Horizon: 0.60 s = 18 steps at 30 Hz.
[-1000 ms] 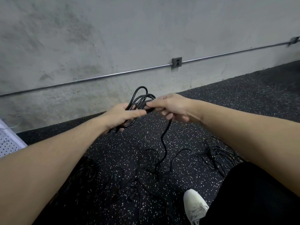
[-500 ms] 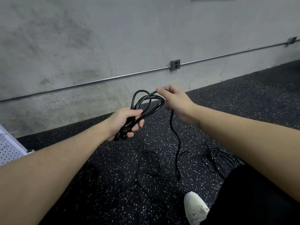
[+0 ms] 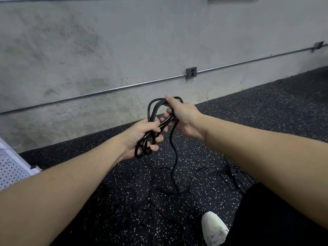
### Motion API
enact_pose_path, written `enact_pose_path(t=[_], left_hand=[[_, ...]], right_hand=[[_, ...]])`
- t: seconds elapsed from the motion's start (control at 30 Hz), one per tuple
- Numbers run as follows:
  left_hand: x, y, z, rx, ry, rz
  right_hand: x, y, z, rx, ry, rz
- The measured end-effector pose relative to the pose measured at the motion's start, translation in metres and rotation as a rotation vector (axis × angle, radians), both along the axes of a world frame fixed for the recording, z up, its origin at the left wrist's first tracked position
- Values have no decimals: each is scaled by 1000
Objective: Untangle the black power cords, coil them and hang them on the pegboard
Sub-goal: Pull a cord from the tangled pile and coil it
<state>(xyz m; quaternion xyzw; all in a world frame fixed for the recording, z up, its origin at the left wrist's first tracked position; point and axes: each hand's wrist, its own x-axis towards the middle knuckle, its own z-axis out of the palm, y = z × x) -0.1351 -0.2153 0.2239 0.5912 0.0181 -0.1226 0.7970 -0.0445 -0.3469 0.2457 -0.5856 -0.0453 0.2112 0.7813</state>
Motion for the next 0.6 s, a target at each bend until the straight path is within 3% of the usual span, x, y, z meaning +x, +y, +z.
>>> enact_pose_path(t=[0.13,0.27,0.4,0.6], left_hand=[[-3,-1,4,134,22,-73],[2,3,2,186,19,-35],[-1,11,4,24,-45,0],[-2,-2,8,-102,-42,239]], right_hand=[[8,-8,0,-138,-16,17],[7,-11,10,-22,31,103],[5,-20,20,55,83,270],[8,-23,27,-230,-117,319]])
